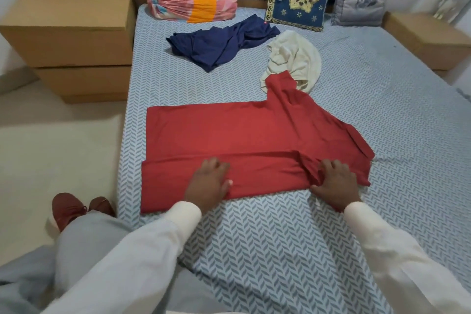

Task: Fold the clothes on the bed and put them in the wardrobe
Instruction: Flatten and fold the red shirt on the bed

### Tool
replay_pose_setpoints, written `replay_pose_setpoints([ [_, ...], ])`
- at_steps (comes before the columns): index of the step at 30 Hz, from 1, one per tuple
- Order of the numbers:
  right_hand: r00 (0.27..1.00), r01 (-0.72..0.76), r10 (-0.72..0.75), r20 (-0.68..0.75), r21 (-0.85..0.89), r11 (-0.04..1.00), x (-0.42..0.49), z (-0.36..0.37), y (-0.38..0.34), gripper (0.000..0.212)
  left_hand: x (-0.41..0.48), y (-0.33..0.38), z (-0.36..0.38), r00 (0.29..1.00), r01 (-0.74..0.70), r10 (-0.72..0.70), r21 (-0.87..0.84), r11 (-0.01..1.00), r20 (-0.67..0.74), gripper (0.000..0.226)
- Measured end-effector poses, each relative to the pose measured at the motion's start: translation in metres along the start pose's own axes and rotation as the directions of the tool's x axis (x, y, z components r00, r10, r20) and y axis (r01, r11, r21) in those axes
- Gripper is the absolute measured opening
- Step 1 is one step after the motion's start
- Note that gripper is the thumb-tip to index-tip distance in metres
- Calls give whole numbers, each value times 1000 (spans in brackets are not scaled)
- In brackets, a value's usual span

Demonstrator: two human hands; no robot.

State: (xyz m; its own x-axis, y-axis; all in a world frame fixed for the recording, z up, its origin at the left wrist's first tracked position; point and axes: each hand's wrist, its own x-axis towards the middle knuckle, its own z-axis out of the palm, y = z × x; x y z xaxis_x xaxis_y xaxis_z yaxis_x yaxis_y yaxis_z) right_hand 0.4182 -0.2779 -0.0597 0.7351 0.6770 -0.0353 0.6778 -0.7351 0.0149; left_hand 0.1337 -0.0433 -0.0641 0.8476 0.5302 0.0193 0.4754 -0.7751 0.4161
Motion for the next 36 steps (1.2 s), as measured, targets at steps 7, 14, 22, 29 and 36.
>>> replay_pose_setpoints([
  [7, 972, 7, 5, 237, -51, 999, -3, -15, 14, 45, -2, 45, 42, 888, -72, -47, 239, 968, 458, 89],
  [14, 929, -73, 265, -257, 576, 815, 124, -104, 16, 33, 11, 54, 32, 836, 3, -148, 266, 964, 528, 95],
  [22, 904, -427, 391, 173, 311, 849, 108, -81, 98, 33, 27, 66, 30, 800, 18, -217, 339, 941, 559, 108],
  [29, 815, -568, 410, 409, 430, 702, 64, -14, 114, 18, 28, 67, 30, 795, 17, -222, 346, 938, 564, 109],
  [36, 733, -626, 679, 50, 440, 644, 58, -13, 82, 31, 17, 57, 31, 832, -16, -162, 313, 950, 531, 101],
])
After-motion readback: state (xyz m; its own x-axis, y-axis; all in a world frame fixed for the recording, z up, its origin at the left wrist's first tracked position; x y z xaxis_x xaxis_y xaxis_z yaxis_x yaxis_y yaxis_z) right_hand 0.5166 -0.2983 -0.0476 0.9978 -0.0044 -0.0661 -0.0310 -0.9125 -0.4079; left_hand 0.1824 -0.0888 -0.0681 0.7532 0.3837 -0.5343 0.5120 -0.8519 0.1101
